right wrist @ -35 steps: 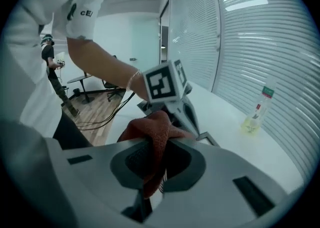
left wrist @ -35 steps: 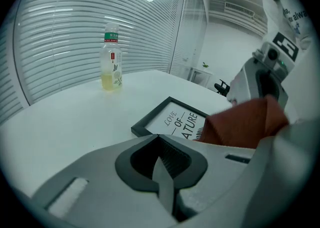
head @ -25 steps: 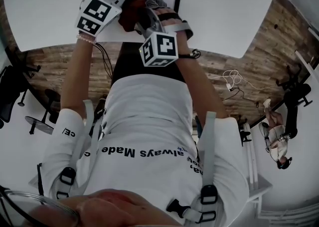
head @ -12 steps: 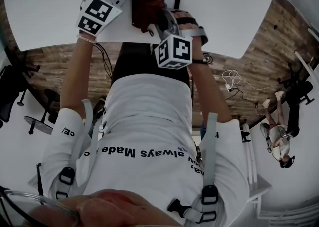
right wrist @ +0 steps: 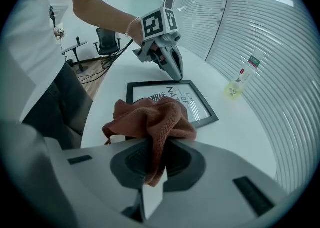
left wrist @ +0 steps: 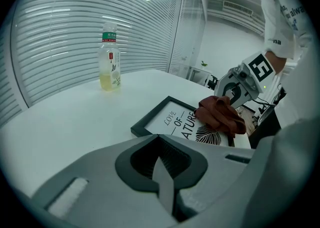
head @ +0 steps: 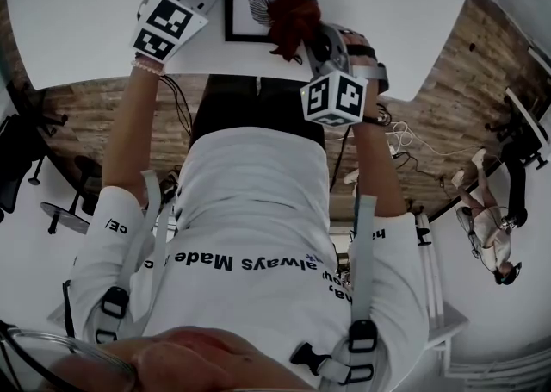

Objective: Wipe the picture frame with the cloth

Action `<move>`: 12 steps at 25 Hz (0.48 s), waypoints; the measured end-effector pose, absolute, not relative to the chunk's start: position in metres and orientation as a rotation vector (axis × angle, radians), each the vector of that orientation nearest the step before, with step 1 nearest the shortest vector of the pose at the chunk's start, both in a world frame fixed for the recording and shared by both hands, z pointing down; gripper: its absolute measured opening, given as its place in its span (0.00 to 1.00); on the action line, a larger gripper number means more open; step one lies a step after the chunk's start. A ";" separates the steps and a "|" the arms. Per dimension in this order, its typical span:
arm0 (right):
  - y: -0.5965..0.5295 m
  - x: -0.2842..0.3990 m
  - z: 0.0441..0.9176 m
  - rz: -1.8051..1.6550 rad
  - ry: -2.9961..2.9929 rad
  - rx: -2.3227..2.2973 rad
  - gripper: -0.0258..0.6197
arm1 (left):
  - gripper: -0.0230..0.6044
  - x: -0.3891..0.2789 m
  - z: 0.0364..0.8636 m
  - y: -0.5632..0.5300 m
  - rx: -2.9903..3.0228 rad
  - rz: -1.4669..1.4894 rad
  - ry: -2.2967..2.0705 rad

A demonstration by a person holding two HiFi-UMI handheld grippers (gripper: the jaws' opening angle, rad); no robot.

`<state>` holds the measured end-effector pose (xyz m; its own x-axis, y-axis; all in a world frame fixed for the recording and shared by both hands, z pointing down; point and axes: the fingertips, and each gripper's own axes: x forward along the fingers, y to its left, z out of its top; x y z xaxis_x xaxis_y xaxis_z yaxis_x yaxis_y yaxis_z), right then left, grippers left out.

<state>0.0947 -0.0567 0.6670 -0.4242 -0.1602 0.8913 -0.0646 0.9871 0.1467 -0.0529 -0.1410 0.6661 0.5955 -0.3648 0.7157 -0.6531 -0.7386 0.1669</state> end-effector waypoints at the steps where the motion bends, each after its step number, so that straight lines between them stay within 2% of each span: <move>1: -0.057 0.094 0.671 -0.103 -2.012 0.165 0.06 | 0.04 -0.053 0.668 -0.141 2.409 0.948 -0.815; 7: -0.060 0.087 0.644 -0.002 -2.077 0.237 0.06 | 0.04 -0.055 0.652 -0.144 2.440 1.011 -0.892; 12: -0.079 0.070 0.575 0.183 -2.277 0.415 0.06 | 0.04 -0.054 0.594 -0.133 2.448 0.833 -0.994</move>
